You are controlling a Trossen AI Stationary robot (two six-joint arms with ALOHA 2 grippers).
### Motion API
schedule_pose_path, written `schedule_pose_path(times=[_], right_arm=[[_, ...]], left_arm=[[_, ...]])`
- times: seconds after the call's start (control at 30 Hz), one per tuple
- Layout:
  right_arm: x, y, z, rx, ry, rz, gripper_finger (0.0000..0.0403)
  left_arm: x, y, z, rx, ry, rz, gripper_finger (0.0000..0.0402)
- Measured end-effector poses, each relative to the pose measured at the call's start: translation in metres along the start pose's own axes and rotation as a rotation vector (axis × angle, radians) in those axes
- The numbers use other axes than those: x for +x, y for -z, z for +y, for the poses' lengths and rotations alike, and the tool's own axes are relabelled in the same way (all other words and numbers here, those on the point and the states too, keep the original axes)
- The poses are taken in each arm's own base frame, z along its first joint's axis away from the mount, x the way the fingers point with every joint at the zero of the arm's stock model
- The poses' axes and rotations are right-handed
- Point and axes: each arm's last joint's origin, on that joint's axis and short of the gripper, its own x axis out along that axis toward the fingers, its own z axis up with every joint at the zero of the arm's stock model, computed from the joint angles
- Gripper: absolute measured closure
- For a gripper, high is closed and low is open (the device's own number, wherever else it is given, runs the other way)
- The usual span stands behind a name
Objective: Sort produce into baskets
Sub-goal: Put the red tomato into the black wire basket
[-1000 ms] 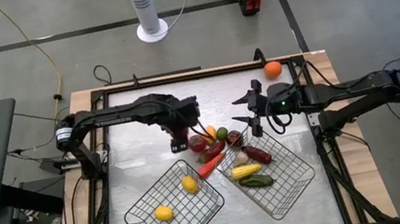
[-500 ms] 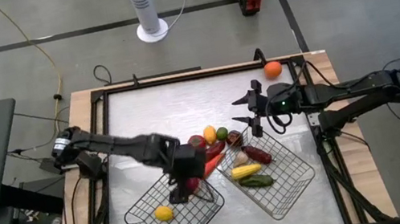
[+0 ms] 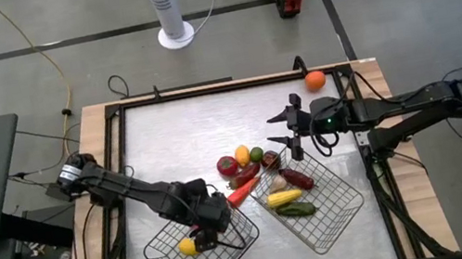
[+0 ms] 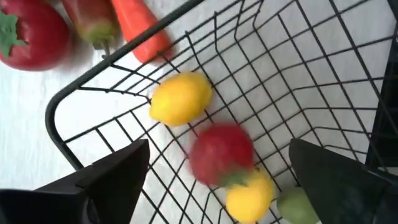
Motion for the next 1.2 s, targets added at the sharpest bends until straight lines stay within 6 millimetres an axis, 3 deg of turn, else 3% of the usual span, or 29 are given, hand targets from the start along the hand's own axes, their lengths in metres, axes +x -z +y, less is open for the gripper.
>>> schedule_pose_path(times=[0.27,0.43,0.73,1.0,1.2], right_arm=[[0.000,0.000,-0.001,0.001,0.002,0.001,0.0135],[0.000,0.000,-0.001,0.001,0.002,0.001,0.0135],[0.000,0.000,-0.001,0.000,0.001,0.003,0.0135],[0.000,0.001,0.000,-0.006,-0.003,0.009,0.0135],[0.000,0.001,0.000,-0.018,-0.002,0.008,0.0135]], left_arm=[[0.000,-0.005,0.013,0.110,-0.195,-0.071,0.0020],[0.001,-0.022,0.041,0.143,-0.286,-0.109,0.0020],[0.005,-0.055,0.110,0.102,-0.162,-0.156,0.0019],[0.045,-0.055,0.166,0.040,-0.122,-0.189,0.0019],[0.068,-0.050,0.181,0.023,-0.092,-0.241,0.0019]])
